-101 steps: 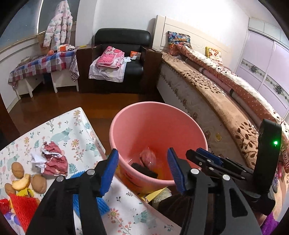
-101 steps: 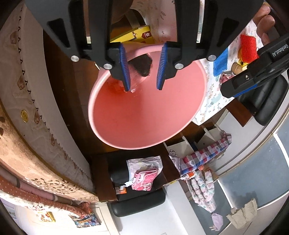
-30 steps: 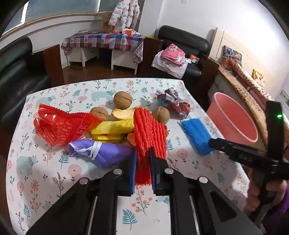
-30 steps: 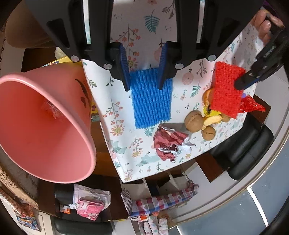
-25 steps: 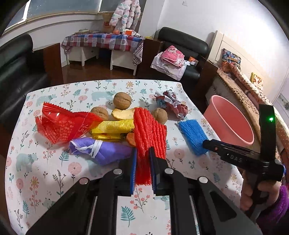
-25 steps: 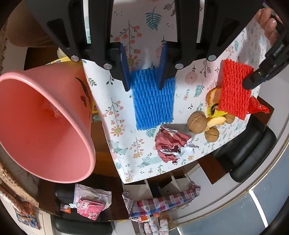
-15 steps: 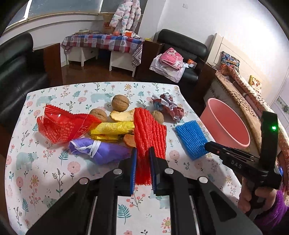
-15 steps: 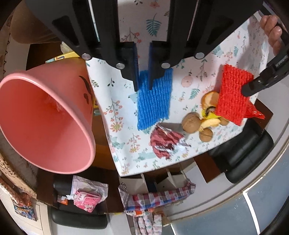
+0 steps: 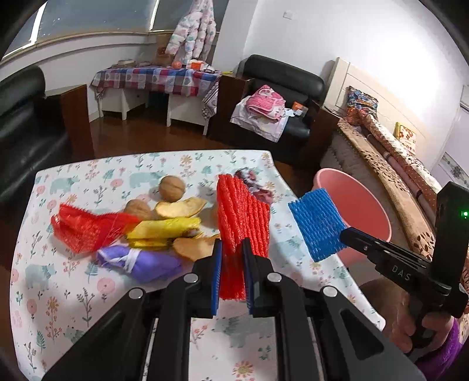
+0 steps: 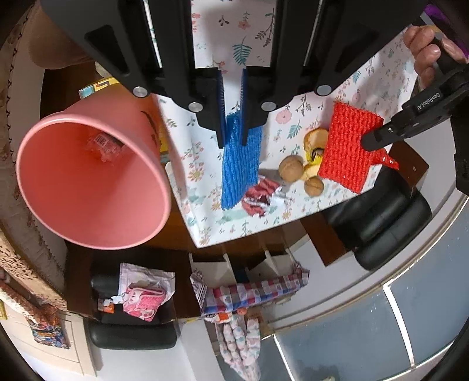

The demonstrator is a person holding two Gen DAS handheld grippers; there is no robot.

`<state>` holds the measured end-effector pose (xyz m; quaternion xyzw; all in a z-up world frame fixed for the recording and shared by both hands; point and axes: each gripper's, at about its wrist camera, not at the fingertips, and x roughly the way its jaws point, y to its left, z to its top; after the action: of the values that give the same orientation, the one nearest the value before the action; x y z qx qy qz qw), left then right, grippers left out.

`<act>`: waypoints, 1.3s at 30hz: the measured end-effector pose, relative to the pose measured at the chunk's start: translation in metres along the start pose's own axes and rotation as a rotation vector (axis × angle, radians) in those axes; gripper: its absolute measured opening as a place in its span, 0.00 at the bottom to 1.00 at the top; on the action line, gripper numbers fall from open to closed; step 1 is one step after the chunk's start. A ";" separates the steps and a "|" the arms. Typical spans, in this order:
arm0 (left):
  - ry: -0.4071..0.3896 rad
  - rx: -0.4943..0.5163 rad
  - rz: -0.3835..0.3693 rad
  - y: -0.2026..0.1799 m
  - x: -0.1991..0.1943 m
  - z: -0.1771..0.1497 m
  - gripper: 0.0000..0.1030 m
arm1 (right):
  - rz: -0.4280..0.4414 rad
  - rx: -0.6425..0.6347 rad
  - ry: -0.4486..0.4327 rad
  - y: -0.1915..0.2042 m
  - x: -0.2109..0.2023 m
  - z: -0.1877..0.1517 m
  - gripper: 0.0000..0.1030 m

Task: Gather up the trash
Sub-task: 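Carry both foam nets over the pink bucket and lower them inside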

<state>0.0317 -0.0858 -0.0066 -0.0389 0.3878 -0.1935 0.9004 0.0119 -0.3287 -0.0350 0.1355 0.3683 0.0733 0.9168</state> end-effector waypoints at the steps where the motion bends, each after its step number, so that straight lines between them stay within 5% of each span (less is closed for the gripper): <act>1: -0.002 0.006 -0.005 -0.003 0.000 0.001 0.12 | -0.002 0.009 -0.010 -0.003 -0.004 0.002 0.09; 19: -0.018 0.146 -0.110 -0.094 0.028 0.040 0.12 | -0.100 0.141 -0.124 -0.074 -0.038 0.015 0.09; 39: 0.020 0.264 -0.194 -0.193 0.090 0.055 0.12 | -0.190 0.213 -0.124 -0.134 -0.030 0.017 0.09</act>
<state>0.0658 -0.3018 0.0130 0.0445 0.3626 -0.3294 0.8707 0.0072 -0.4667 -0.0441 0.2009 0.3276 -0.0617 0.9211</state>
